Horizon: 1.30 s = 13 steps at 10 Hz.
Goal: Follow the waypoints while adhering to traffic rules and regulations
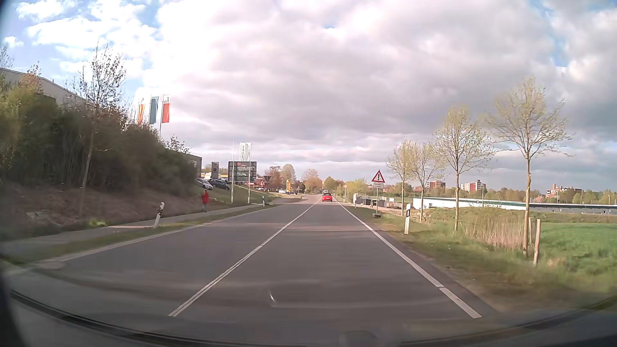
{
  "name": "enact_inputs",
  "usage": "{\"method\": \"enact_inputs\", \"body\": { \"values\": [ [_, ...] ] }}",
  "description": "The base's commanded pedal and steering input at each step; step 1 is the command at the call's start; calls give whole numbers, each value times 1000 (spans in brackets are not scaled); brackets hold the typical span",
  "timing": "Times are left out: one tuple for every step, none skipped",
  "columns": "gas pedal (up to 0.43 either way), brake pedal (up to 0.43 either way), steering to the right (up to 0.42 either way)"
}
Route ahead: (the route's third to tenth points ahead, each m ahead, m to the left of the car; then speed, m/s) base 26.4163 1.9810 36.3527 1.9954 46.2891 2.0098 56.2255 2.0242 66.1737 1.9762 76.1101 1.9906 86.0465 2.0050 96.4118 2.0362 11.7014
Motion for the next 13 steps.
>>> {"method": "enact_inputs", "body": {
  "values": [
    [157,0,1],
    [157,0,1],
    [157,0,1],
    [157,0,1],
    [157,0,1],
    [157,0,1],
    [157,0,1],
    [157,0,1],
    [157,0,0],
    [157,0,0],
    [157,0,0],
    [157,0,0],
    [157,0,0]
  ]
}}
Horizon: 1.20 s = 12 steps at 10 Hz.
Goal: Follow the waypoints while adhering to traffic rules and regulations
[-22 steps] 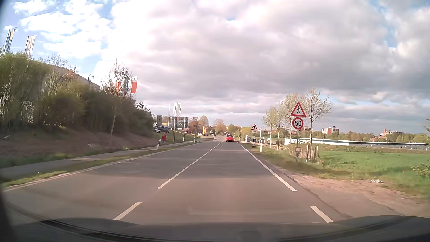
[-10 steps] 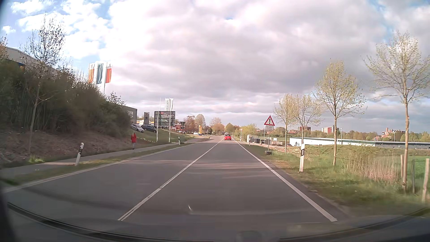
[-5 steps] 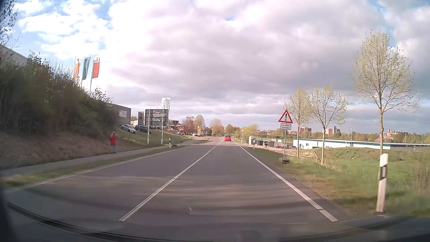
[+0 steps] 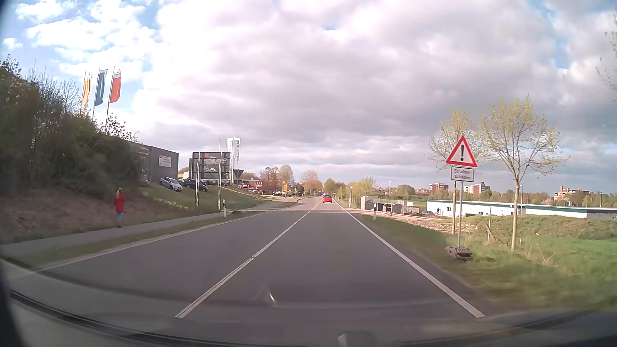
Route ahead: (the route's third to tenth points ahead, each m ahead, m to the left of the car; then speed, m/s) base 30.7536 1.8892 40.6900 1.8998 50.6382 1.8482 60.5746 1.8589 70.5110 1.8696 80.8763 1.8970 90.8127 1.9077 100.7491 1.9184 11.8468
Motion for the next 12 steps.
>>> {"method": "enact_inputs", "body": {
  "values": [
    [157,0,0],
    [157,0,0],
    [157,0,0],
    [157,0,0],
    [157,0,0],
    [157,0,0],
    [157,0,0],
    [157,0,0],
    [157,0,0],
    [157,0,0],
    [150,0,0],
    [138,0,0]
  ]
}}
